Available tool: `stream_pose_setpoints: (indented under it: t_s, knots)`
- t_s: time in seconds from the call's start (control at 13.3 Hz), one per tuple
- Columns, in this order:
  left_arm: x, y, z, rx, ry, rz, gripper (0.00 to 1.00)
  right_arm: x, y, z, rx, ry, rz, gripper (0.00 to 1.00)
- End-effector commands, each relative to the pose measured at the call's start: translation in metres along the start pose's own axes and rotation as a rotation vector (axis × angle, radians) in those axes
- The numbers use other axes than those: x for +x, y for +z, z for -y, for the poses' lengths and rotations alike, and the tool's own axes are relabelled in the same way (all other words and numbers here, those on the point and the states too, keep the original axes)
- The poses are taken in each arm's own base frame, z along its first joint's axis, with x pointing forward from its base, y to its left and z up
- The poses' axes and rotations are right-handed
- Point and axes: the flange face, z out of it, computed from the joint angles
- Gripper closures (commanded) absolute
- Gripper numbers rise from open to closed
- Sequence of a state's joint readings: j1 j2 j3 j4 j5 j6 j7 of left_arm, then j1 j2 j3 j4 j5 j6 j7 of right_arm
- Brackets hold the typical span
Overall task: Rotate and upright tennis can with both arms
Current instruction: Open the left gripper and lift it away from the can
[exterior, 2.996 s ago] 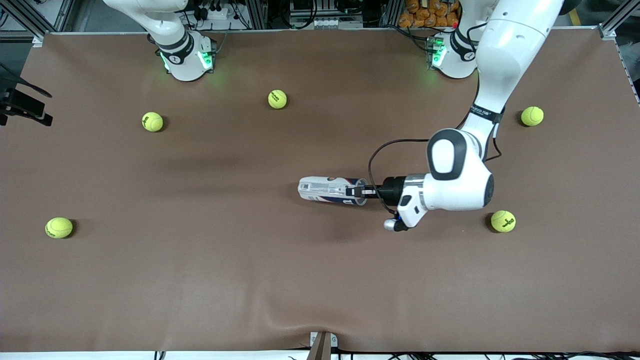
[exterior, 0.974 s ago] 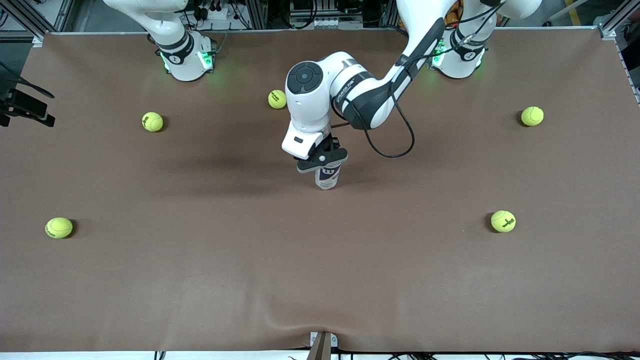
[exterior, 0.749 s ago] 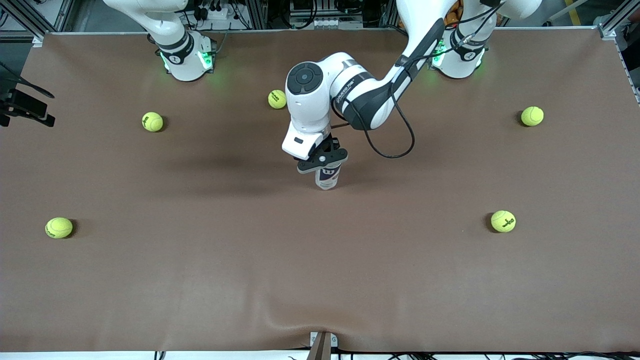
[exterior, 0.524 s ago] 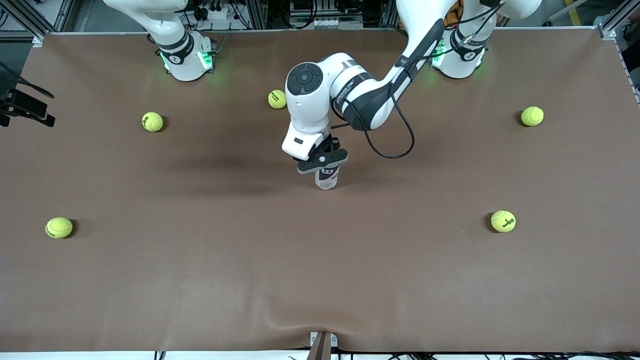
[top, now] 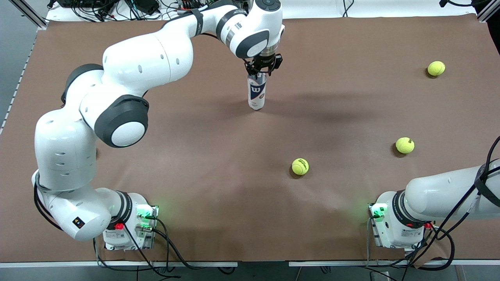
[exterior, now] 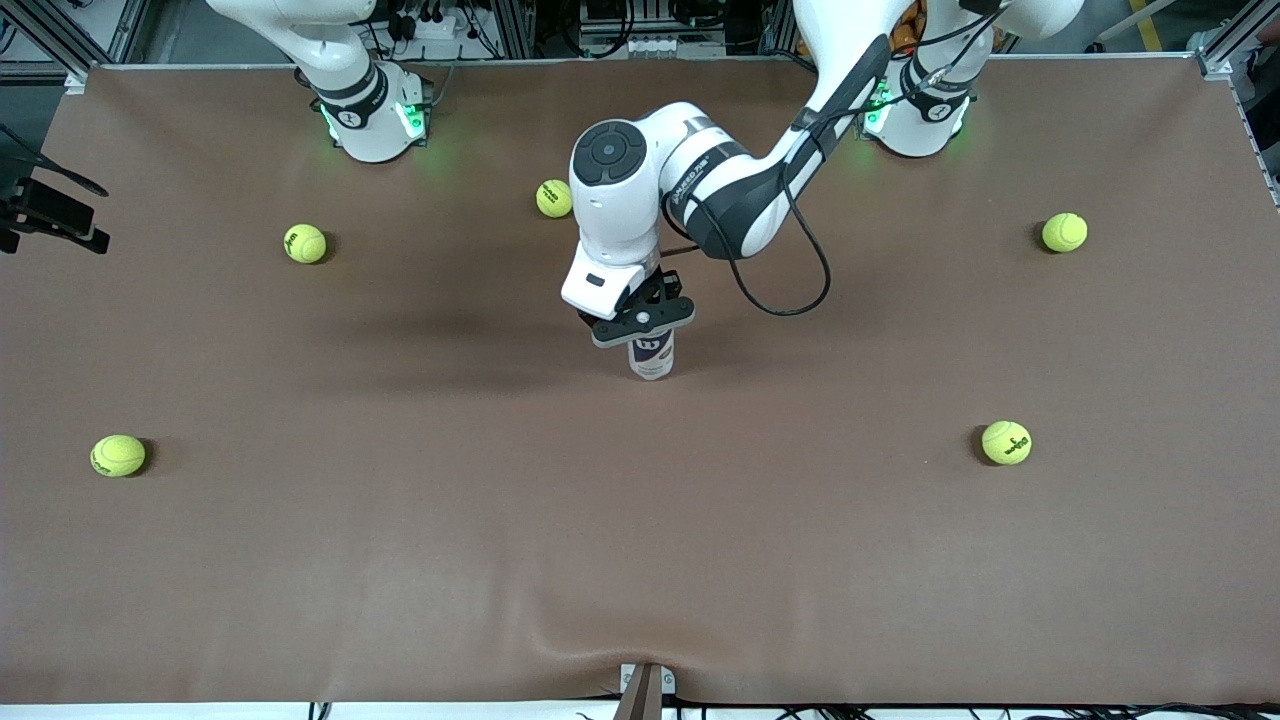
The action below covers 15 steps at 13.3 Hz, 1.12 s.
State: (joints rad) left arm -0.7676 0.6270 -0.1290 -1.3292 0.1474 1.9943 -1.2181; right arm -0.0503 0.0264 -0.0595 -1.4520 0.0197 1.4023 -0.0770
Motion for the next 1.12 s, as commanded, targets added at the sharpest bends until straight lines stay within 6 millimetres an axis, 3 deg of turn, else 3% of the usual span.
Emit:
stream_pose_setpoints:
  t_s: [0.0, 0.45, 0.75, 1.05]
  knots:
    - [0.001, -0.031, 0.003, -0.013, -0.015, -0.035, 0.0, 0.0, -0.003, -0.003, 0.006, 0.018, -0.005, 0.0]
    - [0.062, -0.091, 0.043, -0.077, -0.091, -0.045, 0.0, -0.001, -0.003, -0.003, 0.008, 0.018, -0.002, 0.0]
    - [0.126, -0.124, 0.103, -0.058, -0.034, -0.039, 0.0, 0.0, -0.003, 0.003, 0.009, 0.007, -0.002, 0.0]
    - [0.175, -0.127, 0.15, -0.04, -0.035, -0.03, 0.0, 0.001, -0.002, 0.004, 0.018, 0.007, -0.001, 0.0]
